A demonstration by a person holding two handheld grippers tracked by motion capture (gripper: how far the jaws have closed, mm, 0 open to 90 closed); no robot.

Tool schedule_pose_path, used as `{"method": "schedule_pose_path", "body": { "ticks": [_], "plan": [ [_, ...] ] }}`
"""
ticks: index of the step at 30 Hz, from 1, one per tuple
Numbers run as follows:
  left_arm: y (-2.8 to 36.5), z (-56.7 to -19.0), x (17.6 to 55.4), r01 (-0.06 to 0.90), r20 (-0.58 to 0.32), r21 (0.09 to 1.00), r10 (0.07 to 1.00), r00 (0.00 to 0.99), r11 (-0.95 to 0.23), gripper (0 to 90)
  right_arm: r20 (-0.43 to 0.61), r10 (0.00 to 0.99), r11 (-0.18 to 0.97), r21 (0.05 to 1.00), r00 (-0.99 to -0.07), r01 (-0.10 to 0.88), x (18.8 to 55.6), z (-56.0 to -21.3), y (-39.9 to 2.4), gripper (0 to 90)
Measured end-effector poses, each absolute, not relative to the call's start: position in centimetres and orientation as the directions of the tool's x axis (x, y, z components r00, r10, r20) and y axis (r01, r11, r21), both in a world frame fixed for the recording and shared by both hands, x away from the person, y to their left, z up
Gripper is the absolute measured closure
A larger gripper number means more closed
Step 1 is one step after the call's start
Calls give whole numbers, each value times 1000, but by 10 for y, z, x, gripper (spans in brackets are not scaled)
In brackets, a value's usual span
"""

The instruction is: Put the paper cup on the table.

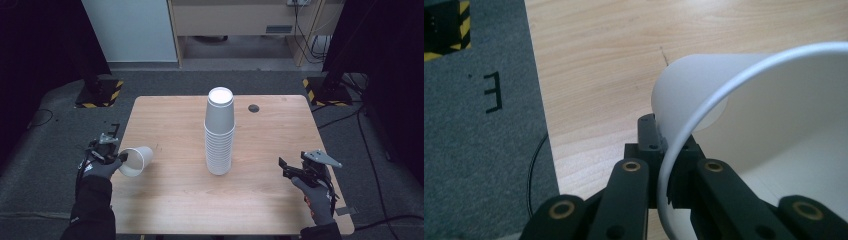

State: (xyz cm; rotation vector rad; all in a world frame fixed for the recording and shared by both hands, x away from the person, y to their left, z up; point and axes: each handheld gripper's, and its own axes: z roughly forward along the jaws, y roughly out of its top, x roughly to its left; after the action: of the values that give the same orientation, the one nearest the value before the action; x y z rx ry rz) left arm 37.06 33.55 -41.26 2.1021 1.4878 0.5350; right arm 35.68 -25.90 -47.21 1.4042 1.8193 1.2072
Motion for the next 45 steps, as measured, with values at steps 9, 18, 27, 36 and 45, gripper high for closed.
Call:
{"method": "schedule_pose_path", "body": {
  "ticks": [9, 18, 27, 36, 45],
  "plan": [
    [334, -413, 376, 800, 17, 532, 948, 316, -277, 868, 102, 944, 58, 885, -313, 463, 357, -472, -259, 113],
    [330, -406, 382, 864, 8, 413, 949, 314, -289, 868, 102, 944, 58, 885, -314, 463, 357, -473, -259, 113],
    [326, -407, 384, 888, 1, 350, 949, 316, -297, 868, 104, 943, 58, 885, -316, 463, 357, -472, -259, 113],
    [327, -413, 389, 924, -9, 252, 954, 300, -289, 869, 104, 943, 57, 885, -316, 463, 357, -472, -259, 113],
    [325, -414, 390, 942, -17, 181, 957, 290, -283, 868, 104, 942, 59, 884, -318, 463, 357, -472, -259, 113]
  ]
}}
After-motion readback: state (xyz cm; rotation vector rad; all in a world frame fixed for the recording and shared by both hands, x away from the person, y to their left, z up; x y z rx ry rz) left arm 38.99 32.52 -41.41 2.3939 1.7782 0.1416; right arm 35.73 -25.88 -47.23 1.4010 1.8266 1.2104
